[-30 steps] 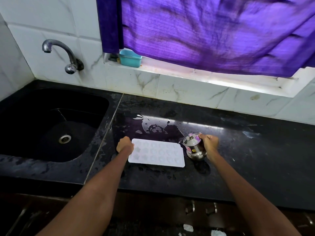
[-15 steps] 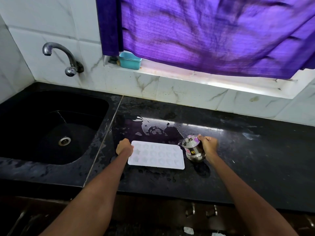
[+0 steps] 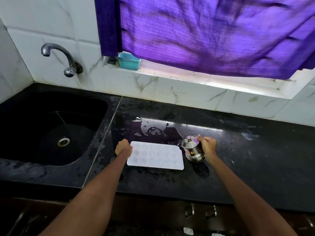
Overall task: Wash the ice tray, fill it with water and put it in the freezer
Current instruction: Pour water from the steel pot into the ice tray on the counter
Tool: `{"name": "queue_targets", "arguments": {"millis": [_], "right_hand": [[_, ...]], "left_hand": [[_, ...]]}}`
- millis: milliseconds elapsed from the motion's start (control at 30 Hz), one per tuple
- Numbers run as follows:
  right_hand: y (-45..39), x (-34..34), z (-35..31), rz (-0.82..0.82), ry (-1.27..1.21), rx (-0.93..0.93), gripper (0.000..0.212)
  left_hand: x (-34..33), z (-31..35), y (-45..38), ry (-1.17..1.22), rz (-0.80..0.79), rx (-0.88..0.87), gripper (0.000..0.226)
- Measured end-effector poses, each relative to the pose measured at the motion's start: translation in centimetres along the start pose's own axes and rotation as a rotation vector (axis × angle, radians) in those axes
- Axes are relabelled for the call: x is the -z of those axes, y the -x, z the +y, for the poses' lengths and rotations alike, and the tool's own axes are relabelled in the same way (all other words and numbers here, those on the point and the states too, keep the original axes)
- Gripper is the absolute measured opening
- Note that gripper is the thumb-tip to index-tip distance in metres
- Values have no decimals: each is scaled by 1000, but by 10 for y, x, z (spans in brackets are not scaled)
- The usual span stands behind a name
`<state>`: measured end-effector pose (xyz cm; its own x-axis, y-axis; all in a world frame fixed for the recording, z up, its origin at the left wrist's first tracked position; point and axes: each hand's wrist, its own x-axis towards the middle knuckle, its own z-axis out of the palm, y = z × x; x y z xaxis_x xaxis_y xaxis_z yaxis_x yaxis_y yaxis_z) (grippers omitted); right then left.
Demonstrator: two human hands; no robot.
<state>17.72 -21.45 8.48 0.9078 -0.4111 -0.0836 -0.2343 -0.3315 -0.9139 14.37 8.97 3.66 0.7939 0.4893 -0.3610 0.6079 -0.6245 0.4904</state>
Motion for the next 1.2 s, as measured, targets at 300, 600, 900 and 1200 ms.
{"name": "queue_targets", "arguments": {"millis": [300, 600, 900, 1200], "right_hand": [[0, -8, -18, -35, -175, -17, 33], [20, -61, -41, -248, -213, -14, 23], [47, -110, -50, -394, -87, 148, 49], [48, -121, -53, -378, 5, 211, 49]], "left_hand": [[1, -2, -3, 107, -21, 53, 36], [-7, -19, -20, 284, -71, 123, 37], [-4, -20, -19, 441, -112, 150, 32], [-13, -27, -29, 499, -105, 169, 25]]}}
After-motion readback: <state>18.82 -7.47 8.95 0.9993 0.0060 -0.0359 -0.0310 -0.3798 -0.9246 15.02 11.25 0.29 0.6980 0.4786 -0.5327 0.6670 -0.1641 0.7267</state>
